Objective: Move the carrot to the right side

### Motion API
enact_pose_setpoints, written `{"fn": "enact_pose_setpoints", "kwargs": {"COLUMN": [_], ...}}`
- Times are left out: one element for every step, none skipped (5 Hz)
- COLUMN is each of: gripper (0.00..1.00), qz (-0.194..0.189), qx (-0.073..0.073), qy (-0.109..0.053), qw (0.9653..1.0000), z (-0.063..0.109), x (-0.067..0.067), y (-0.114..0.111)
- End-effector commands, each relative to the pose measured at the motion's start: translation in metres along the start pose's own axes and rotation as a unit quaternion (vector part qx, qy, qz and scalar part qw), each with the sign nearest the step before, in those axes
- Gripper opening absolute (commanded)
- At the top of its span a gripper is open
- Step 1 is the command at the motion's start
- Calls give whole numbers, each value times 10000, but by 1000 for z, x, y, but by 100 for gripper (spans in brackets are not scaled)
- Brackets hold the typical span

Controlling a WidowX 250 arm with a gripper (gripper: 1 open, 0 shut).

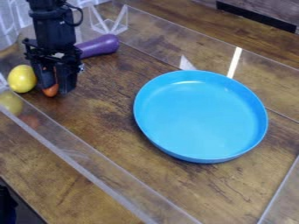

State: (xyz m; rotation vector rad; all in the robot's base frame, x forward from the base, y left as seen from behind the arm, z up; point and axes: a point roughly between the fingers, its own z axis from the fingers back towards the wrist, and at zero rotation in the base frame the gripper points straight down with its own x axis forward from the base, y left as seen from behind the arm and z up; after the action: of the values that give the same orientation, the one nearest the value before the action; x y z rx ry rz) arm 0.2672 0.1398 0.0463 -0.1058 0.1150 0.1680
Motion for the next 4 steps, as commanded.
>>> {"fn": "enact_pose_setpoints", "kwargs": {"gripper": [100,100,100,100], "qz": [-306,-478,-631,-522], "qx": [179,213,289,315], "qy": [-311,-440,-501,-579], "qw": [9989,9977,9963,9965], "z": [19,31,36,53], "x": [16,20,23,24], "y": [-5,-7,-7,-11]}}
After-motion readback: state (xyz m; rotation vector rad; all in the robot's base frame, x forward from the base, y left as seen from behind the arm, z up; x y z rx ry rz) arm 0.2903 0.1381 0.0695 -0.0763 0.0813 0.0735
